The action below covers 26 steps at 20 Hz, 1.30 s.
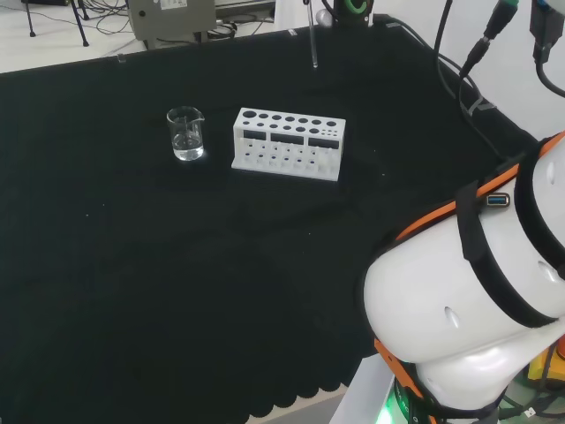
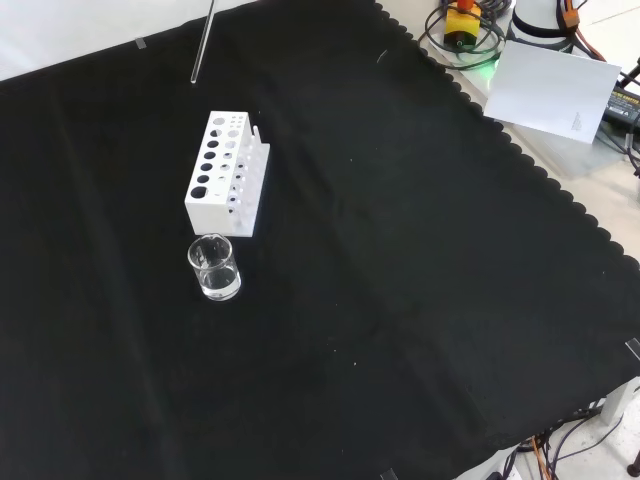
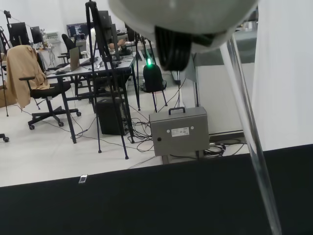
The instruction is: Stir in the beaker to the left of the white test tube rack with the glass rod.
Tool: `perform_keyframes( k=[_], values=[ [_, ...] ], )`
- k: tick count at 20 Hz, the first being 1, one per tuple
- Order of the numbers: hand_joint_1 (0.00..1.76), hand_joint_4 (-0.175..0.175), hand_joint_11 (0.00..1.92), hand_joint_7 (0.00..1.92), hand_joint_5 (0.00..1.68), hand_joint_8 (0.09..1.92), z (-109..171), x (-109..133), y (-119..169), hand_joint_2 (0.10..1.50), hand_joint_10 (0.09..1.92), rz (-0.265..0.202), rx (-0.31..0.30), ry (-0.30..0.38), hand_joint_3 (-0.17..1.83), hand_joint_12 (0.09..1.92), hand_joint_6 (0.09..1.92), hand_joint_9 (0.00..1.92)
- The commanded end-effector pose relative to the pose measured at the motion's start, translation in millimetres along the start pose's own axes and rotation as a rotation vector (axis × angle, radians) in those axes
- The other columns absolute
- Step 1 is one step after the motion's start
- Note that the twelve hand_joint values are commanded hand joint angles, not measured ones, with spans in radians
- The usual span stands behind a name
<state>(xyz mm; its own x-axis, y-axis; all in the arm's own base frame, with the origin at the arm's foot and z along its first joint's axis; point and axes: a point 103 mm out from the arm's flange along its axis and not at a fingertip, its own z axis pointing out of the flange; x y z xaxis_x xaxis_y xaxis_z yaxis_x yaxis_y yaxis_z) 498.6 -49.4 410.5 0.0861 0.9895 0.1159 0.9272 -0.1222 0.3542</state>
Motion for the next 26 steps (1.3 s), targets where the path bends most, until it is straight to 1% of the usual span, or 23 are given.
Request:
perform_keyframes(
  k=[1, 4, 7, 16, 26],
  values=[
    [1.32, -0.175, 1.65, 1.28, 1.21, 1.0, 0.1, -2.9, 0.2, 0.6, 0.78, -0.005, 0.009, -0.01, 0.8, 0.73, 0.58, 1.61],
    [1.32, -0.175, 1.65, 1.28, 1.21, 1.0, 2.4, 0.8, 0.2, 0.6, 0.77, -0.012, 0.013, 0.001, 0.8, 0.73, 0.58, 1.61],
    [1.32, -0.175, 1.65, 1.28, 1.22, 0.99, 6.8, 10.2, 6.1, 0.6, 0.77, -0.03, 0.023, 0.013, 0.81, 0.73, 0.57, 1.62],
    [1.32, -0.175, 1.65, 1.28, 1.22, 0.99, 4.8, 44.8, 21.8, 0.59, 0.76, -0.099, 0.043, 0.045, 0.81, 0.73, 0.57, 1.62],
    [1.33, -0.175, 1.65, 1.29, 1.23, 0.98, -13.5, 69.0, 40.0, 0.59, 0.75, -0.147, 0.02, 0.072, 0.81, 0.73, 0.56, 1.62]
  ],
)
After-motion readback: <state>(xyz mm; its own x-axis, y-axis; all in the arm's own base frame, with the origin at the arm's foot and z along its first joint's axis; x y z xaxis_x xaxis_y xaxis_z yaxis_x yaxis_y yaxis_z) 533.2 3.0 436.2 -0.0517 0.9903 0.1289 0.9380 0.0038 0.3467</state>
